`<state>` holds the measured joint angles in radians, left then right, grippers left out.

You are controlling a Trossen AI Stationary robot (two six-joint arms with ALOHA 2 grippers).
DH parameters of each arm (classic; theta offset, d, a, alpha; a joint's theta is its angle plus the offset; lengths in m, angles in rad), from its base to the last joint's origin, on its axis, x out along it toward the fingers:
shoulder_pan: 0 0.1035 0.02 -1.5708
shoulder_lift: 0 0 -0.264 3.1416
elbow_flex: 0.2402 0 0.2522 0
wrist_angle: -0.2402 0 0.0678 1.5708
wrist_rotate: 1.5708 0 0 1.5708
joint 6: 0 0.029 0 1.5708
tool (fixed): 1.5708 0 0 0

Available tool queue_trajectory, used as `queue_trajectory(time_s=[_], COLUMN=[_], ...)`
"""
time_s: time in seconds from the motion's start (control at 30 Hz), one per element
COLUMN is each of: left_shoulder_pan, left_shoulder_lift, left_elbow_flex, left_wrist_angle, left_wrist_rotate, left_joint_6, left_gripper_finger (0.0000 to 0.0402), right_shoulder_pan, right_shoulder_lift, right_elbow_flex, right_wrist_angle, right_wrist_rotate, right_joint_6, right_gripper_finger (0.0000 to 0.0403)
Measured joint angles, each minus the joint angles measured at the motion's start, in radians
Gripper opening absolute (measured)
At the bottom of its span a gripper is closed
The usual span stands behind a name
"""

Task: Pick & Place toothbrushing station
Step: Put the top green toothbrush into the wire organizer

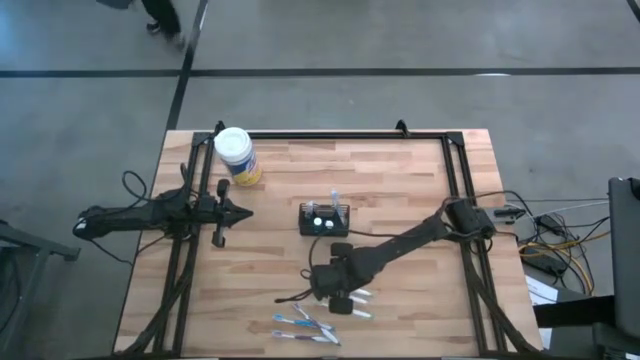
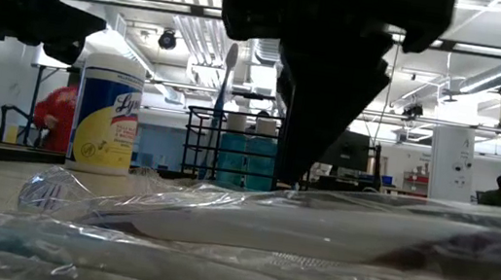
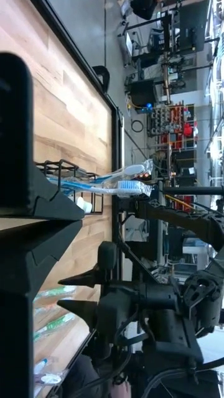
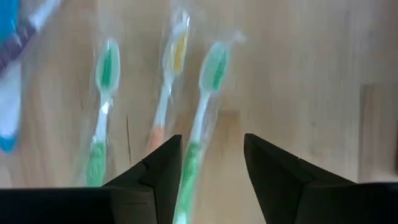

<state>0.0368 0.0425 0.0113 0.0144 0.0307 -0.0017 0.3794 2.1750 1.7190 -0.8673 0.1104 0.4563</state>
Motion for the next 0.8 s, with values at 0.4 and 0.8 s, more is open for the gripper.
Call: queue_trajectory(time_s=[0.4,0.8], left_shoulder_pan=[0.0,0.0], left_shoulder_lift=[0.0,0.0], left_elbow_flex=[0.001,0.002], left_wrist_angle=[-0.01,-0.013], left_wrist_rotate=[0.003,0.005], left_joint_6=[-0.003,0.0], left_gripper_finger=[0.0014,0.0014], right_shoulder_pan=[0.001,0.01], right_shoulder_lift=[0.014,0.014], right_elbow_flex=[-0.025,-0.081], right_wrist_angle=[0.051,0.073], right_wrist_rotate=[-0.016,-0.014], right_joint_6=[0.047,0.088], right_gripper_finger=[0.0166,0.0155])
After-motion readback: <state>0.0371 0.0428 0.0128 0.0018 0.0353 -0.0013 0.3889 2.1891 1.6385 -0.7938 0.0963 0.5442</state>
